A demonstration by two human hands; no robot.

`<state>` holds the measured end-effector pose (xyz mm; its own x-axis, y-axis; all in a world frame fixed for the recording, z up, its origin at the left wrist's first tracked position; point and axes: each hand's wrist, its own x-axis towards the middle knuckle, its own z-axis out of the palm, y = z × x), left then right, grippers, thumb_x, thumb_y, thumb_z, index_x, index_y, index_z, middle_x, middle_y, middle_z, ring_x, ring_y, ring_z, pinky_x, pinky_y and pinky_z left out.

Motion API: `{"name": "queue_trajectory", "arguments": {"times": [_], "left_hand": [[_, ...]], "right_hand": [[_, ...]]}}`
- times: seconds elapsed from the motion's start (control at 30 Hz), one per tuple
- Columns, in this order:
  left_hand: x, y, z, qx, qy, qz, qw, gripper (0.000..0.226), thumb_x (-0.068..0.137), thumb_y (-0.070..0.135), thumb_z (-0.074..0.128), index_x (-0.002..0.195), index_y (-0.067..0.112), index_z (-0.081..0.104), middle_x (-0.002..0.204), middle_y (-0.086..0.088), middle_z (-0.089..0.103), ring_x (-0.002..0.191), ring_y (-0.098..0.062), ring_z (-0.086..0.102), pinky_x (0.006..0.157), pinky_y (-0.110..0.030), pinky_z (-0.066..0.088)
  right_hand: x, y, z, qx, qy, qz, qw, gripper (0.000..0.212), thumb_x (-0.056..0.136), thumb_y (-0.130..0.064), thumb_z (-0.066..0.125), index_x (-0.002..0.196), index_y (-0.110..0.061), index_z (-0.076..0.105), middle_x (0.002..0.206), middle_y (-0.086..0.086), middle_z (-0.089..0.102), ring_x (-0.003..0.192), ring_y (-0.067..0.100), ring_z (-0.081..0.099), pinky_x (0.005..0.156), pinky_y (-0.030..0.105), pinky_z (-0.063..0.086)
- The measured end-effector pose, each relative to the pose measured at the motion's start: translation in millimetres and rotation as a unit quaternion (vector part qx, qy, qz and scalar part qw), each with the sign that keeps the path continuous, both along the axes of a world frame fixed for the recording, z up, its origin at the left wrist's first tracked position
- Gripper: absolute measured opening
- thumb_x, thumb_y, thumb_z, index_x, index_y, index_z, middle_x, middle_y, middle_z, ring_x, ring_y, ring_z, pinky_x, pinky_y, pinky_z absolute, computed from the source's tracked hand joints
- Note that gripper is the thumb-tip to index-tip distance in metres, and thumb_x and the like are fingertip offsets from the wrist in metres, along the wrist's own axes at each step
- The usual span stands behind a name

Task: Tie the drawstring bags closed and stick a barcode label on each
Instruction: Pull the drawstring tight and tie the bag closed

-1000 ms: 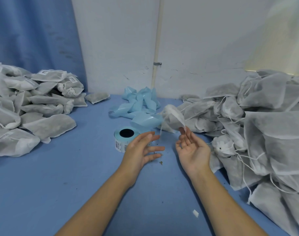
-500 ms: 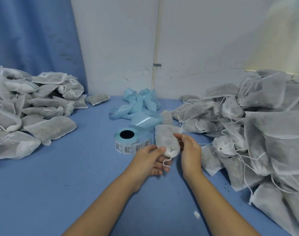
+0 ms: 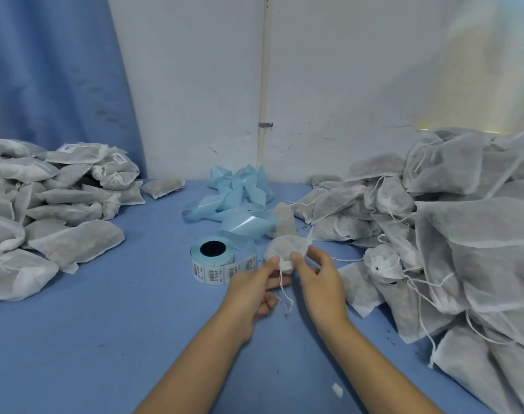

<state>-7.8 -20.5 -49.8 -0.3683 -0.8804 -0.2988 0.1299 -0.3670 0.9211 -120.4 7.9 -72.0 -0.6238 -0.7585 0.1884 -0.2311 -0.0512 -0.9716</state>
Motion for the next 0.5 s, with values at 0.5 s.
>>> {"name": "queue_trajectory", "arguments": {"times": [0.5], "left_hand": [[7.6, 5.7, -5.2, -0.054, 0.020, -0.057, 0.997, 0.018, 0.098, 0.018, 0.049, 0.095, 0.004, 0.060, 0.060, -0.003, 0.066, 0.047, -0.013, 0.060, 0.040, -0.016, 0.039]], "right_hand": [[15.6, 14.6, 3.3, 0.003, 0.010, 0.040, 0.999, 0.025, 0.092, -0.013, 0.055, 0.075, -0.020, 0.073, 0.073, -0.006, 0.072, 0.071, 0.006, 0.065, 0.072, 0.023, 0.051]]}}
